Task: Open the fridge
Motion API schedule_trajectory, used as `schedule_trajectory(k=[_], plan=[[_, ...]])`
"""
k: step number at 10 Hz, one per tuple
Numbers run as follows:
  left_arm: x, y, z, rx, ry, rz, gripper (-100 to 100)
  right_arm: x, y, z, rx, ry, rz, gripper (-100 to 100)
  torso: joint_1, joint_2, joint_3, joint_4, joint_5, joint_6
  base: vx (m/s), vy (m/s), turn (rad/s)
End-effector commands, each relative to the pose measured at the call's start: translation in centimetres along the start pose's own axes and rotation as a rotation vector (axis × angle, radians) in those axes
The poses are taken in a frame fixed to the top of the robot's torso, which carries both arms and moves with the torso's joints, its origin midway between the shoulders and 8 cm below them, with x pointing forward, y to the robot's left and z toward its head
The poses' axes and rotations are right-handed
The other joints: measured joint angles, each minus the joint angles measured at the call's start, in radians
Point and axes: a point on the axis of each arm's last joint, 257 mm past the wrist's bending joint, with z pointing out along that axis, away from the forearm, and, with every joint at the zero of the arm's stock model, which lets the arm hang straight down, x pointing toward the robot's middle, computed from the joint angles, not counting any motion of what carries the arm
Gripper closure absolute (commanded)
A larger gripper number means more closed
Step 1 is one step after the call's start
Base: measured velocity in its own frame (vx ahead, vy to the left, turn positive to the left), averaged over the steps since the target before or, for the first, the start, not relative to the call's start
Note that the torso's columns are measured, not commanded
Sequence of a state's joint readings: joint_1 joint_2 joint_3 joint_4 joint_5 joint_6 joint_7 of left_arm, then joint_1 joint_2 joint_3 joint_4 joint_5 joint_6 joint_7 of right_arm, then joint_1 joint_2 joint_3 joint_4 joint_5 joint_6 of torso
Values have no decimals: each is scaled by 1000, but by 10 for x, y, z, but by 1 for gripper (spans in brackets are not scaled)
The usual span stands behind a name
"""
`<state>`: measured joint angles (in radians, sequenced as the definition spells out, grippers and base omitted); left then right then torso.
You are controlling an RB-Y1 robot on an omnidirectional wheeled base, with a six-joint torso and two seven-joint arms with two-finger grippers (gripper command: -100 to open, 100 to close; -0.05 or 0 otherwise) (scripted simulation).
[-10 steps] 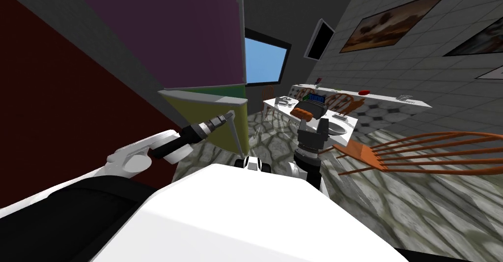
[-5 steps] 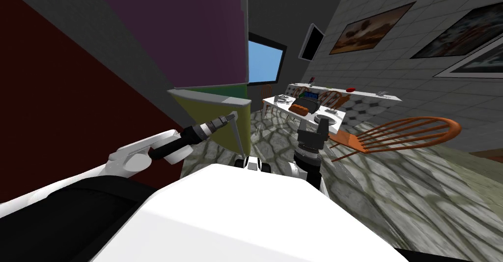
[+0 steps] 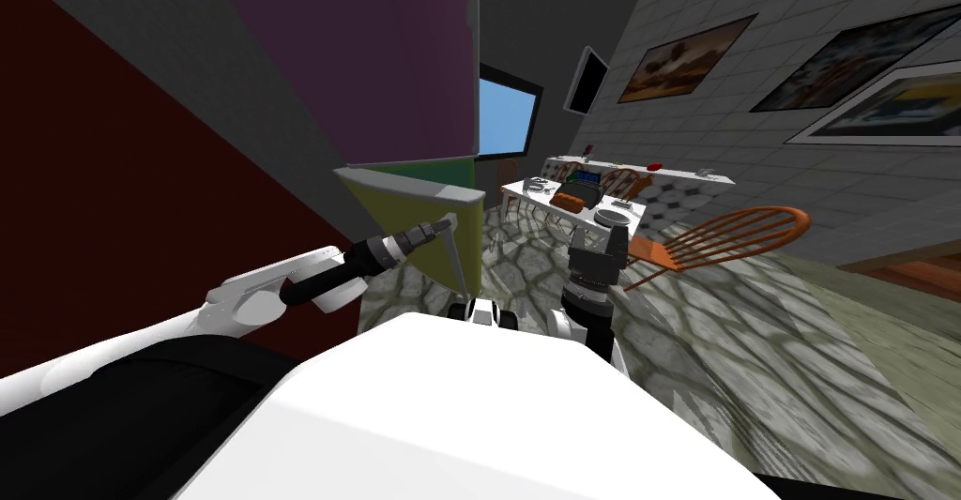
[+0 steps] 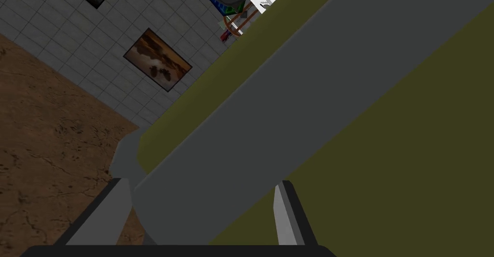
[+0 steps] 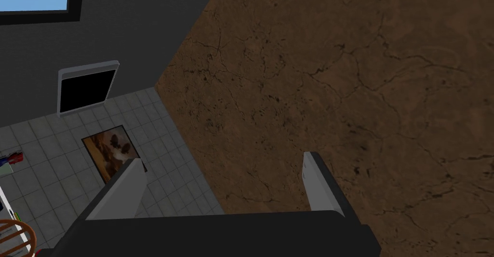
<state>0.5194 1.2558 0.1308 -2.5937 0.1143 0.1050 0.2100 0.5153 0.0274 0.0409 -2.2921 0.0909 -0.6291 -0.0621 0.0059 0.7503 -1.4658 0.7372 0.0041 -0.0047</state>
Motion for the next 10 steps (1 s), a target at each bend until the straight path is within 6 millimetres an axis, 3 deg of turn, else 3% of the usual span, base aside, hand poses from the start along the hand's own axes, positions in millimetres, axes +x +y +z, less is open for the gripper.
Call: schedule_trajectory(k=[1, 3, 10], plan=[[-7, -10, 1, 23, 21, 6, -100, 0, 0, 0, 0, 0, 0, 0, -1, 2, 3, -1, 1, 1, -109, 68, 35], [-15, -17, 3, 31, 30, 8, -100, 0, 0, 0, 0, 0, 0, 0, -15, -19, -14, -2, -6, 4, 36, -47, 113], [-38, -44, 10, 60, 63, 15, -100, 0, 0, 0, 0, 0, 0, 0, -6, -11, -10, 1, -4, 5, 7, -28, 56]])
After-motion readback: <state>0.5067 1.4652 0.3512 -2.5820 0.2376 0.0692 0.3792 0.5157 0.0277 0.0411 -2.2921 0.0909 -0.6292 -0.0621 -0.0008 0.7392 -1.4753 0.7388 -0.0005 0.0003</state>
